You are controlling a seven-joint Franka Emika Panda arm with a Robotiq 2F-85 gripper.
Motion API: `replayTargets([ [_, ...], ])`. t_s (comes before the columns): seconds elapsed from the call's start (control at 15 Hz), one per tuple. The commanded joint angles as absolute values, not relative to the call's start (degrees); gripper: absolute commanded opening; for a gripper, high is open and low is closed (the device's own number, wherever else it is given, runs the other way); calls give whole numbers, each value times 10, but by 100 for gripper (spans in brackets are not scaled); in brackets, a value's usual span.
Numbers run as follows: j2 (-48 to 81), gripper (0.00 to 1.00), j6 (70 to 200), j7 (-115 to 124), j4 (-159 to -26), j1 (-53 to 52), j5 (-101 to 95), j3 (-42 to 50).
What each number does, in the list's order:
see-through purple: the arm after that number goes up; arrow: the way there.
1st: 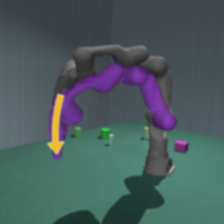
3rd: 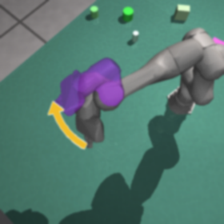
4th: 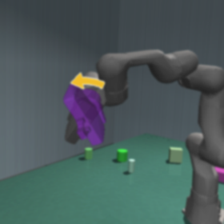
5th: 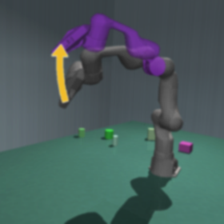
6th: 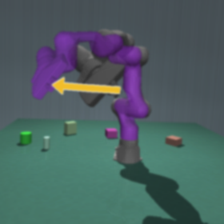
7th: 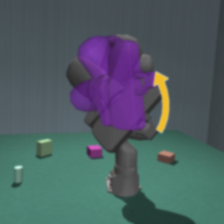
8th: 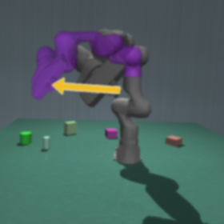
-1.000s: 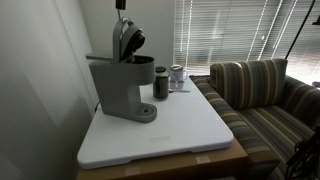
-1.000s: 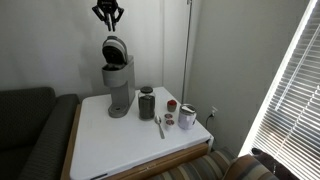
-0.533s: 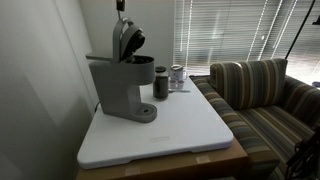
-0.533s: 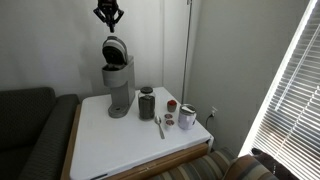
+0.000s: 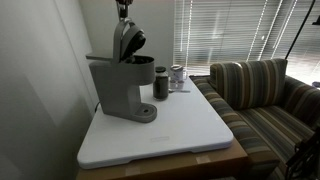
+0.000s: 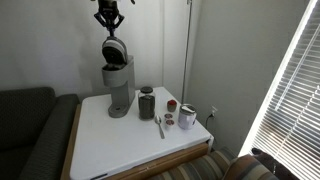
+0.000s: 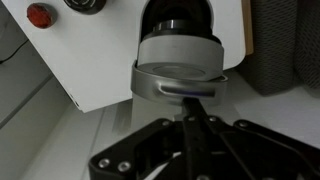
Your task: Close the coffee maker
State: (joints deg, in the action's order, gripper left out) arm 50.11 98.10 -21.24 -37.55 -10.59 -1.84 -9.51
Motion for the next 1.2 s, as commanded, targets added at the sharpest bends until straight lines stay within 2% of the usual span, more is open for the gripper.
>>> replayTargets([
  [0.0,506,0,927,-216,-356,-101,-14,-97],
  [0.53,506,0,845,-221,-348,-100,-16,-96],
  [1.13,488,0,836,-267,-328,-97,-8,-108],
])
